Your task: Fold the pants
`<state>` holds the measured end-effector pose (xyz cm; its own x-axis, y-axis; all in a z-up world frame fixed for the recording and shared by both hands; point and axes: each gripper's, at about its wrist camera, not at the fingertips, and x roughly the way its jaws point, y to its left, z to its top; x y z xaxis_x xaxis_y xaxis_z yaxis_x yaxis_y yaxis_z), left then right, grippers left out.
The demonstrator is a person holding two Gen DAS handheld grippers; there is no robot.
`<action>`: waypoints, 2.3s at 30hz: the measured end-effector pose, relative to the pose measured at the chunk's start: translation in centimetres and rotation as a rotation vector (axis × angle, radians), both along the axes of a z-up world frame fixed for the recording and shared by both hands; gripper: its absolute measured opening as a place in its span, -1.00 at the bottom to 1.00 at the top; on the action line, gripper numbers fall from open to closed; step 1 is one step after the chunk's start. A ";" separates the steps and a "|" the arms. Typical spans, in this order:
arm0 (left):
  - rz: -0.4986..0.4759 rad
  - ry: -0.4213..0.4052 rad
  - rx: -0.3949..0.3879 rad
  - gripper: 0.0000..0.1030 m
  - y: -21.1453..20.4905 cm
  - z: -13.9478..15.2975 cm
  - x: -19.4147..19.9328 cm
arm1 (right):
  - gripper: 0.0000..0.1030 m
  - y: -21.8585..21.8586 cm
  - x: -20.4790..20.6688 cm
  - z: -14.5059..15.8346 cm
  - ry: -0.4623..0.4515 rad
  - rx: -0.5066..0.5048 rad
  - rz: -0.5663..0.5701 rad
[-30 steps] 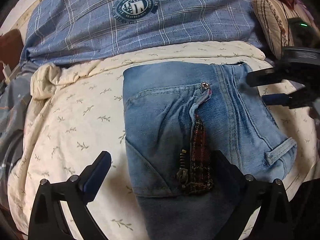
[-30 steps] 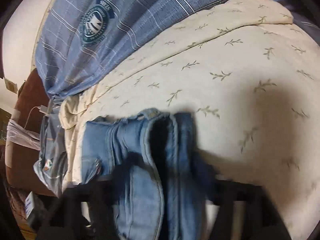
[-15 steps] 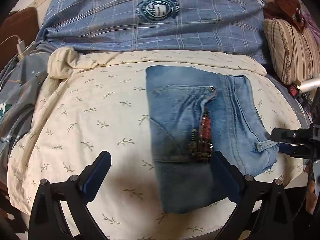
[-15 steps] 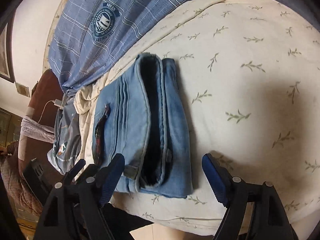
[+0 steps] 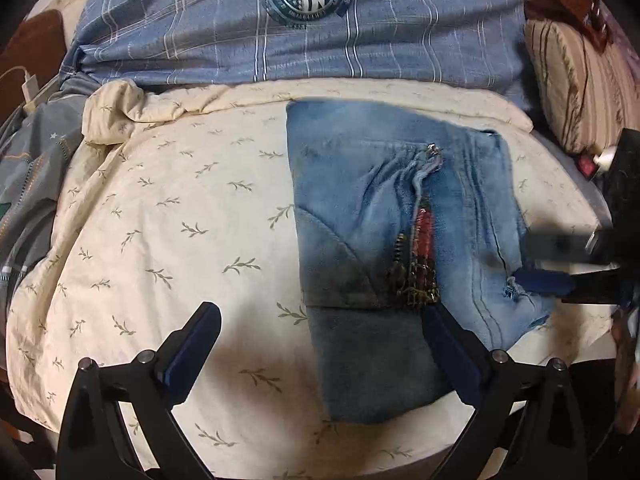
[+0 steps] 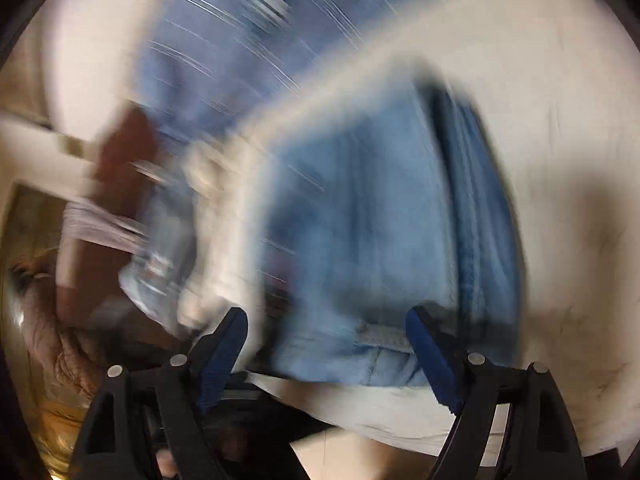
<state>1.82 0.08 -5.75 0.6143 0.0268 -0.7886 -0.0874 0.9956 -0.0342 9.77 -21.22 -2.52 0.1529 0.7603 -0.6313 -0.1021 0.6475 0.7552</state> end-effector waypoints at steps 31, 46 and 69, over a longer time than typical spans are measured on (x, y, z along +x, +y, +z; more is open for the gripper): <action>-0.051 -0.207 -0.280 -0.40 3.8 10.2 6.4 | -0.51 1.8 5.2 13.6 -0.376 -0.215 0.016; 0.139 -0.067 -0.148 0.62 7.6 0.3 5.8 | 0.29 6.0 6.4 1.9 -0.258 -0.350 0.040; 0.164 -0.140 -0.053 0.74 4.1 3.9 -4.8 | 0.75 4.1 -7.8 9.5 -0.636 -0.547 -0.002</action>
